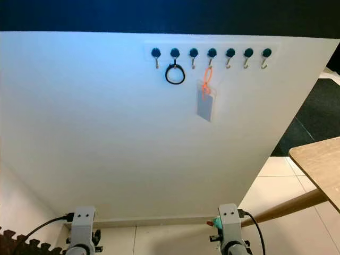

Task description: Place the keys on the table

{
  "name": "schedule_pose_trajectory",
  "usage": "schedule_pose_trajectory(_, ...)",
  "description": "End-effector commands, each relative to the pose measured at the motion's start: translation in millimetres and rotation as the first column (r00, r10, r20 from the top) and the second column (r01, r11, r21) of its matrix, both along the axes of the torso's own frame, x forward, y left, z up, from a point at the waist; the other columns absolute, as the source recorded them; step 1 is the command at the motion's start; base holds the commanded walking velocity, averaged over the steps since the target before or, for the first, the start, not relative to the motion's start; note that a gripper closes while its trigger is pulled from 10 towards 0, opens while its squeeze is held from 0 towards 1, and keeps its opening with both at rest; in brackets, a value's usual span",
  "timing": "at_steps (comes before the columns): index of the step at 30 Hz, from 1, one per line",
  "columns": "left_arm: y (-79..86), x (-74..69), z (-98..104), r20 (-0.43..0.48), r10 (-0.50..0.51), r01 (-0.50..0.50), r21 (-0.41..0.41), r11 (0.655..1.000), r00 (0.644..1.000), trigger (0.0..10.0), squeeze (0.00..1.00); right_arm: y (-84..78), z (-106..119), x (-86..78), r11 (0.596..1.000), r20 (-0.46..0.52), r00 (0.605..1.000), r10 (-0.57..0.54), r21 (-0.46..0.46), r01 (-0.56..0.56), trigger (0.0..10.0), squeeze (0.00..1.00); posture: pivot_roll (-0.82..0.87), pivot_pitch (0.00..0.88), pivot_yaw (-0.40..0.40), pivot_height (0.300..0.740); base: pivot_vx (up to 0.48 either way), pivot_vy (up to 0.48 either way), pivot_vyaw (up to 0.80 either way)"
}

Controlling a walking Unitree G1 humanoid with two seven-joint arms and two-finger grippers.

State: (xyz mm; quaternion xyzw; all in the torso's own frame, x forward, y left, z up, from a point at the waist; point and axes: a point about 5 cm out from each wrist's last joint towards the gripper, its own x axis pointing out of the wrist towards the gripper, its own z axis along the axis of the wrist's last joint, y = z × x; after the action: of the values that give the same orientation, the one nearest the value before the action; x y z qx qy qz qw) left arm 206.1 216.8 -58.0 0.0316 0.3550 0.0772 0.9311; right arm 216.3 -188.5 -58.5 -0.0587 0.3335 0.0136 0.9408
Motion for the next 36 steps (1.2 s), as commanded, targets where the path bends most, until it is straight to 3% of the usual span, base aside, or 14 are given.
schedule_pose_trajectory(1, 0.1, -5.5, -3.3, -0.005, 0.027, -0.027, -0.021, 0.999, 1.0, 10.0, 0.0, 0.0, -4.1, -5.5, 1.0, -0.031, 0.999, 0.006, -0.004, -0.006, 10.0, 0.0, 0.02, 0.054, -0.003, 0.74, 0.0, 0.0, 0.0)
schedule_pose_trajectory(14, -12.5, -5.7, -6.4, 0.0, -0.034, 0.034, -0.063, 0.997, 0.999, 10.0, 0.0, -1.3, -3.4, -4.8, 1.0, -0.027, 1.0, 0.016, -0.022, -0.017, 10.0, 0.0, 0.02, 0.039, 0.001, 0.74, 0.0, 0.0, 0.0)
schedule_pose_trajectory(36, -14.9, -7.2, -8.7, -0.014, -0.056, 0.055, -0.075, 0.996, 0.998, 10.0, 0.0, 0.8, -4.5, -6.1, 0.999, -0.03, 0.999, 0.019, -0.026, -0.02, 10.0, 0.0, 0.02, 0.041, 0.005, 0.74, -0.37, 0.0, 0.0)
